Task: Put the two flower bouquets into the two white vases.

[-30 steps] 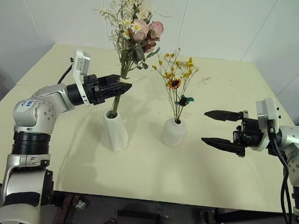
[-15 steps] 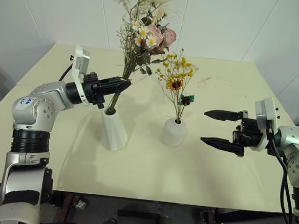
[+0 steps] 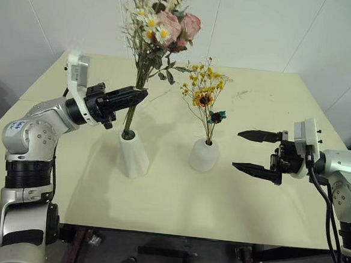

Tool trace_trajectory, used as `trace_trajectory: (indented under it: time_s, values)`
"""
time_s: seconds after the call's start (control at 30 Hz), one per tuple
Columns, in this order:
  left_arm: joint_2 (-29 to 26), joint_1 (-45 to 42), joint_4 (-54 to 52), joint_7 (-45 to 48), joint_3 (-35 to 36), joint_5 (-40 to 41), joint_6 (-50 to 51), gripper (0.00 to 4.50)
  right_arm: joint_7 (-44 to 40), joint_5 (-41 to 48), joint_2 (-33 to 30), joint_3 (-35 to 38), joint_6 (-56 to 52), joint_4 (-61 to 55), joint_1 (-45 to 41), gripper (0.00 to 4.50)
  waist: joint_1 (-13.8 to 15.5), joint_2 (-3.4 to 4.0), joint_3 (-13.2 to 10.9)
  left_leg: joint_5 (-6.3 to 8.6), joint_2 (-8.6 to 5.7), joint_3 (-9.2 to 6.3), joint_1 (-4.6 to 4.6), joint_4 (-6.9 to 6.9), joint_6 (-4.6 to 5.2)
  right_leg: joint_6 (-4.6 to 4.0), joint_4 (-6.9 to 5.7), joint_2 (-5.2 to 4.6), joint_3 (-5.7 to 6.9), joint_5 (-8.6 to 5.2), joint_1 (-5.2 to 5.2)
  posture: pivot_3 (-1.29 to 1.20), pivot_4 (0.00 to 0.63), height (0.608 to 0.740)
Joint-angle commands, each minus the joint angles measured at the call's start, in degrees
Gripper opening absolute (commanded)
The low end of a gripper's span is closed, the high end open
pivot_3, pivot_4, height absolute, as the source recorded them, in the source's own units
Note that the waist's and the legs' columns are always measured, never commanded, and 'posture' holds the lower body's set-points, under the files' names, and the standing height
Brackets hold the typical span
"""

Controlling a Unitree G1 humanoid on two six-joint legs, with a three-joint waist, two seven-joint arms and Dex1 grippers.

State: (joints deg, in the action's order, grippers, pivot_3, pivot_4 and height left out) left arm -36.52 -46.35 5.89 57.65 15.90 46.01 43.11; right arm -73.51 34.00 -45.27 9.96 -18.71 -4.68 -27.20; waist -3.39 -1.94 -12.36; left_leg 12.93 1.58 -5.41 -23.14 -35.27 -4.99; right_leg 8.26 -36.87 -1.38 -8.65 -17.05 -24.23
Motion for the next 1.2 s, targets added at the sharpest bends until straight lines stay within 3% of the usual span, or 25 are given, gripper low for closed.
trace_trajectory:
  time_s: [0.03, 0.73, 1.2]
  values:
    - [0.5, 1.0, -2.7, 0.3, 2.7, 2.9, -0.9, 0.12, 0.3, 1.1, -0.3, 0.9, 0.2, -2.2, 0.1, 4.50, 0.1, 0.00, 0.0, 0.00, 0.00, -0.01, 0.00, 0.00, 0.00, 0.00, 0.00, 0.00, 0.00, 0.00, 0.00, 0.00, 0.150, 0.740]
    - [2.2, 3.0, 2.5, 3.2, -2.4, -3.3, -9.8, 0.12, 0.8, 0.4, -0.3, 0.3, 0.9, -1.6, -0.6, 4.50, 0.1, 0.00, 0.0, 0.00, 0.00, 0.00, 0.00, 0.00, 0.00, 0.00, 0.01, 0.00, 0.00, 0.00, 0.00, 0.00, 0.150, 0.740]
    - [0.5, 4.7, 2.7, 6.9, -4.6, -5.0, -8.7, 0.12, 1.0, 0.1, -0.3, 0.1, 1.0, -1.5, -0.6, 4.50, 0.0, 0.00, 0.0, 0.00, 0.00, 0.01, 0.00, 0.00, 0.00, -0.01, 0.01, 0.00, 0.00, 0.00, 0.00, 0.00, 0.150, 0.740]
